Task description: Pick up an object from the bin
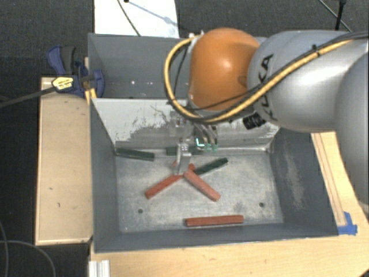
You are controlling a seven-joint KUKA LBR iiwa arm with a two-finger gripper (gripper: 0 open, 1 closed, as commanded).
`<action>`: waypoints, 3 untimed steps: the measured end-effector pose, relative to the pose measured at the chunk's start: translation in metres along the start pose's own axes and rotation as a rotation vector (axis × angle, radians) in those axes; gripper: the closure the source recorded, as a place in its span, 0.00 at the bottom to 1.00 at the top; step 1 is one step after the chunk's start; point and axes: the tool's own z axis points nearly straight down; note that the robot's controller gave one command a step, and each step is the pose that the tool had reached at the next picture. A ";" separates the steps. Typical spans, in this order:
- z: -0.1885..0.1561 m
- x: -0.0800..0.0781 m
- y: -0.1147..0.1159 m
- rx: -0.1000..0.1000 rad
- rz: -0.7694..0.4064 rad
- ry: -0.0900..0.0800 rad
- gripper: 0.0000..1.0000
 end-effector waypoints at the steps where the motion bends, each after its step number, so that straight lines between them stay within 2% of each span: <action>1: 0.137 0.024 -0.001 0.001 -0.307 0.000 0.00; 2: 0.102 0.013 -0.001 -0.001 -0.269 -0.011 0.00; 3: 0.103 0.031 0.005 0.001 -0.330 -0.004 0.00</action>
Offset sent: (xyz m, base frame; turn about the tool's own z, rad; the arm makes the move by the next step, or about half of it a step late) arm -0.0230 -0.0010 -0.1345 -0.3067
